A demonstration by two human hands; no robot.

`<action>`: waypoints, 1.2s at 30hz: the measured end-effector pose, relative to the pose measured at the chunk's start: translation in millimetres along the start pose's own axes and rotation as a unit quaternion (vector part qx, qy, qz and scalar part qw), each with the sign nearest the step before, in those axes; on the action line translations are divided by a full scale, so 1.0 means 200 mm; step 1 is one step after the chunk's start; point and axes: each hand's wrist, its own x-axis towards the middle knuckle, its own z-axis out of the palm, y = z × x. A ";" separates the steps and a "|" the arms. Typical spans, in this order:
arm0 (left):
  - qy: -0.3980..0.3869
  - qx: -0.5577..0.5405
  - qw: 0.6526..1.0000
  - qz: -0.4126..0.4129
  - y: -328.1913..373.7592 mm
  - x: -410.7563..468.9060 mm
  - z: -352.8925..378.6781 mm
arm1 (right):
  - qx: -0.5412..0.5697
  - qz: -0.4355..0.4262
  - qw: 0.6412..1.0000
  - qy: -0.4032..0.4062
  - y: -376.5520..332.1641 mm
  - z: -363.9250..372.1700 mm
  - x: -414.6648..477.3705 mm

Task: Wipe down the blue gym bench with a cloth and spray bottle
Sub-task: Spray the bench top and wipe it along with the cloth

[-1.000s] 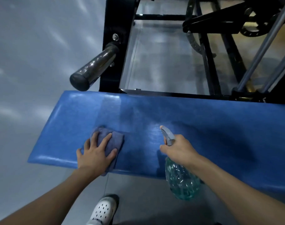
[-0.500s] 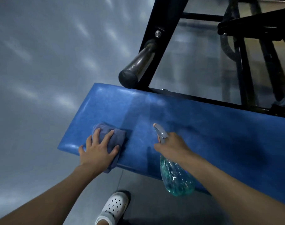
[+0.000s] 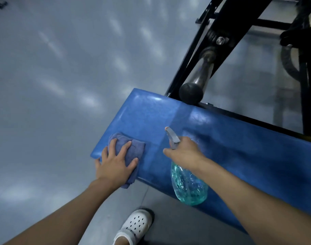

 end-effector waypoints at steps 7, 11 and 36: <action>0.001 -0.035 0.999 -0.032 -0.09 0.03 0.00 | -0.003 -0.046 0.998 -0.035 -0.22 0.14 0.12; -0.001 -0.079 0.996 -0.035 -0.12 0.05 0.00 | -0.069 -0.031 0.997 -0.011 -0.30 0.22 0.16; -0.034 -0.250 0.896 0.366 1.61 -0.52 -0.40 | 0.177 0.100 0.940 0.273 0.80 -1.00 -0.97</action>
